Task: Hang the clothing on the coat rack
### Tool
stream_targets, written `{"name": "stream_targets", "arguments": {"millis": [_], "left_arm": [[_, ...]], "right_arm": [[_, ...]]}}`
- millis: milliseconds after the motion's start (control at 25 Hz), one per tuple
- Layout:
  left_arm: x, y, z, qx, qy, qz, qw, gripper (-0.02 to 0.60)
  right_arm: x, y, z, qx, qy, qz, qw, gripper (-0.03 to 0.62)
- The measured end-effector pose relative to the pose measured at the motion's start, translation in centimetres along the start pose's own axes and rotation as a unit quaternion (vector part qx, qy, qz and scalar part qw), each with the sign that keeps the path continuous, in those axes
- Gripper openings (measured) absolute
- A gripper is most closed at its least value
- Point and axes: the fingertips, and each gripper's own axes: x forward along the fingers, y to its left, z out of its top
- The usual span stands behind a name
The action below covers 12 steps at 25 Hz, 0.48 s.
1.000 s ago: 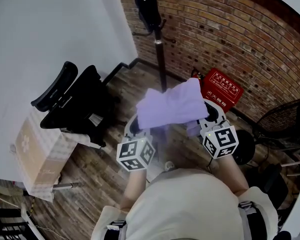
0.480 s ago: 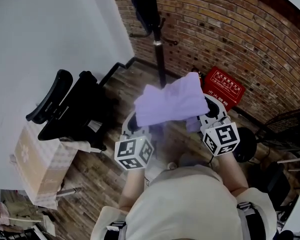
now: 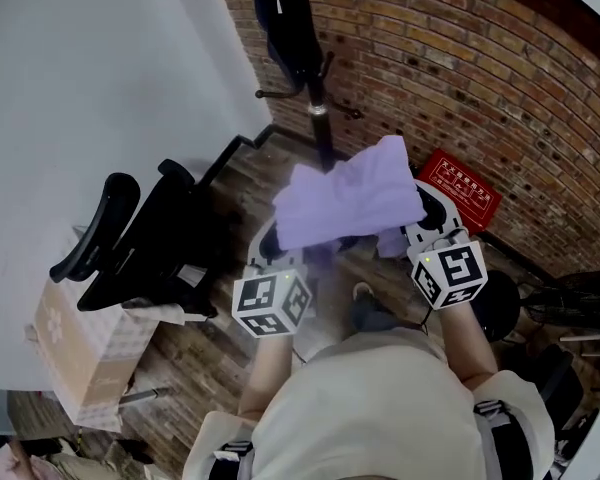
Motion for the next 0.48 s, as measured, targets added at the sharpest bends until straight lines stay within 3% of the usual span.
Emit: {"name": "stream_targets", "arguments": {"millis": [480], "left_arm": [[9.6,0.6,3.2,0.011,-0.012,0.004,0.9999,0.058]], "right_arm": [[8.2,-6.6,2.0,-0.015,-0.011,0.006,1.000,0.049]]}}
